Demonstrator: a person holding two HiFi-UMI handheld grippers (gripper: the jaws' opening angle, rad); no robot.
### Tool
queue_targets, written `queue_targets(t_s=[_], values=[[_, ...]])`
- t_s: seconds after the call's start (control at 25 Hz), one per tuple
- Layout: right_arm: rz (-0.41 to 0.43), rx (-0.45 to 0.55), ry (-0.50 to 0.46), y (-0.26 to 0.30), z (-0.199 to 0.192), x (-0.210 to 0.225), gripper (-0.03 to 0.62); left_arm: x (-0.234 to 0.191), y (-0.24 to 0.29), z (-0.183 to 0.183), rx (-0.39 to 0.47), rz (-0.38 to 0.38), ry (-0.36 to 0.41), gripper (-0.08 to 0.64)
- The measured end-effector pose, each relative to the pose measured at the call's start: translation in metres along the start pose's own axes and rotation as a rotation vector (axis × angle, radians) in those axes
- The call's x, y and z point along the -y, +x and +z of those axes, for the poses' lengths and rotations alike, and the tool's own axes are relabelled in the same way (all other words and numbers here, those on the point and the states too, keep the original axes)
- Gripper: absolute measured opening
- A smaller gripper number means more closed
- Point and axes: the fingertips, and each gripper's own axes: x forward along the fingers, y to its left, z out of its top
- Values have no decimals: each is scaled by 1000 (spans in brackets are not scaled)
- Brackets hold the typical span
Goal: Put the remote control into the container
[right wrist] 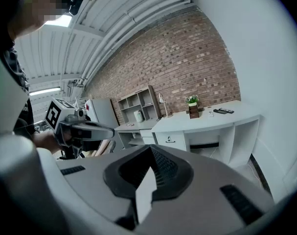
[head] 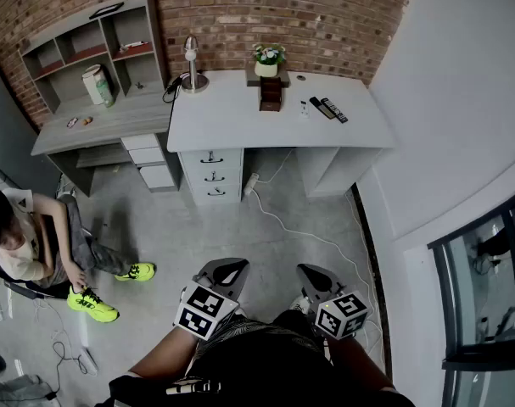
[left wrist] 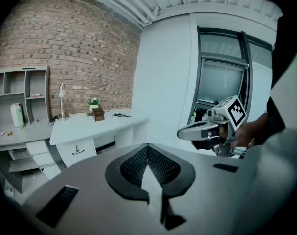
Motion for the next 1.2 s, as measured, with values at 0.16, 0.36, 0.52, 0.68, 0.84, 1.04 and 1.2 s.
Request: queue_targets(t_s=[0.16,0.36,0.52,0.68,0.84,1.04,1.2], values=[[-7,-7,5,0,-2,0,8,0,0,-4,-10,1,18,-6],[10,-6,25,1,-7,-3,8,5,1,-14,-33,-11,39,-6],[86,20,54,1,-2,-20,8,7,-1,-15,-26,-24,13,-6],[51,-12,-25,7,-11,-36,8,7,-4,-19,-11,-39,-47,-6],[10,-28,-89,10,-15,-40,9,8,-5,-24,-16,-54,-67,-6],[31,-47,-137,10,-18,-51,9,3,-6,-23,-3,-42,-84,-6],[53,-65,-175,11,-21,-58,9,0,-6,-25,-6,-38,-104,-6]])
